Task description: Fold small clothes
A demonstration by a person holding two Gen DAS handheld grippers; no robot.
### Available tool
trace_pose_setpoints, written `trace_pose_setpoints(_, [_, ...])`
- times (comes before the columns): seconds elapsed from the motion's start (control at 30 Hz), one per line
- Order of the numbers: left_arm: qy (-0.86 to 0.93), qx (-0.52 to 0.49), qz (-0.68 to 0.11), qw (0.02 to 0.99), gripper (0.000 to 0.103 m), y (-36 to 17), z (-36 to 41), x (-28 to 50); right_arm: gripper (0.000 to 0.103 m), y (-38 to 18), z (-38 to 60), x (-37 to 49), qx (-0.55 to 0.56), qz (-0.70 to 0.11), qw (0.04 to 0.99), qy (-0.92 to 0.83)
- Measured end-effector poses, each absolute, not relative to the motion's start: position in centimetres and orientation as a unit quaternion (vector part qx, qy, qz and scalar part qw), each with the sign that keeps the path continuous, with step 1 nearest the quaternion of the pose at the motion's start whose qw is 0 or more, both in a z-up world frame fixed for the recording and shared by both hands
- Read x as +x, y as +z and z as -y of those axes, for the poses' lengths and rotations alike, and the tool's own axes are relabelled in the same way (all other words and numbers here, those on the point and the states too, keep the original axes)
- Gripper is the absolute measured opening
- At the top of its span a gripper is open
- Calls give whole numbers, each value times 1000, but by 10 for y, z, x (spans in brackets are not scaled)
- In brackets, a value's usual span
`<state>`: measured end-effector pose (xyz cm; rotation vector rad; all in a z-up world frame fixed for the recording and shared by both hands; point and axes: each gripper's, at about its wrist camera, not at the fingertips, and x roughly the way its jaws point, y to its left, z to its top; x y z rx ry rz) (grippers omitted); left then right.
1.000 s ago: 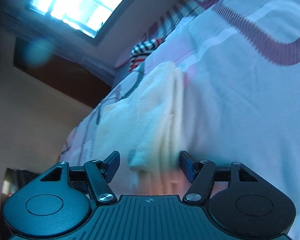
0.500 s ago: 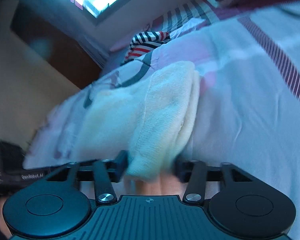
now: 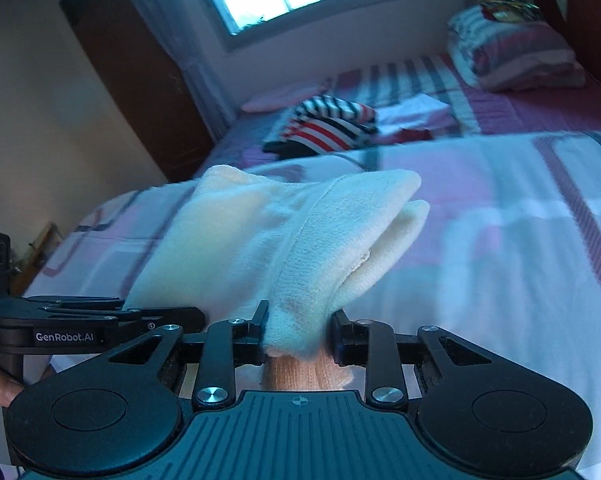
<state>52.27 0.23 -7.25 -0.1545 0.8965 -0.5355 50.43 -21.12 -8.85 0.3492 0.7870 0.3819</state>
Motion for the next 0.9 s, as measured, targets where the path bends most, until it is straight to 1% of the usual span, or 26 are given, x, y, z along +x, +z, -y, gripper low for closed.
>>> trace_pose_setpoints(0.13, [-234,-66,-427,871,29,-62,-54,513,28,-80,153,509,174,-367,889,211])
trace_pose_setpoints(0.27, [-208,-66,-434,874,29,-61,-112,503,28,-85,88,516,193,-366,880,236])
trace_pose_setpoints(0.4, [-185,-71,-449,872,29,-70,-166,487,28,-100,29,518,210,-380,863,259])
trace_pose_setpoints(0.5, [-181,-92,-463,863,31,-87,-197,478,29,-115,-5,518,207,-396,853,271])
trace_pose_setpoints(0.53, [-178,-100,-466,861,34,-95,-205,476,29,-122,-10,518,207,-402,851,268])
trace_pose_setpoints(0.6, [-175,-124,-466,859,47,-112,-221,473,29,-137,-13,520,214,-414,850,247])
trace_pose_setpoints(0.63, [-173,-137,-458,861,60,-118,-228,471,29,-144,-10,521,225,-418,847,240])
trace_pose_setpoints(0.67, [-173,-150,-452,862,63,-124,-235,468,29,-151,-6,521,240,-421,844,232])
trace_pose_setpoints(0.77, [-175,-173,-435,866,63,-129,-244,462,29,-157,1,518,254,-415,846,219])
trace_pose_setpoints(0.9, [-165,-142,-429,877,64,-124,-238,454,31,-156,2,516,264,-415,846,205])
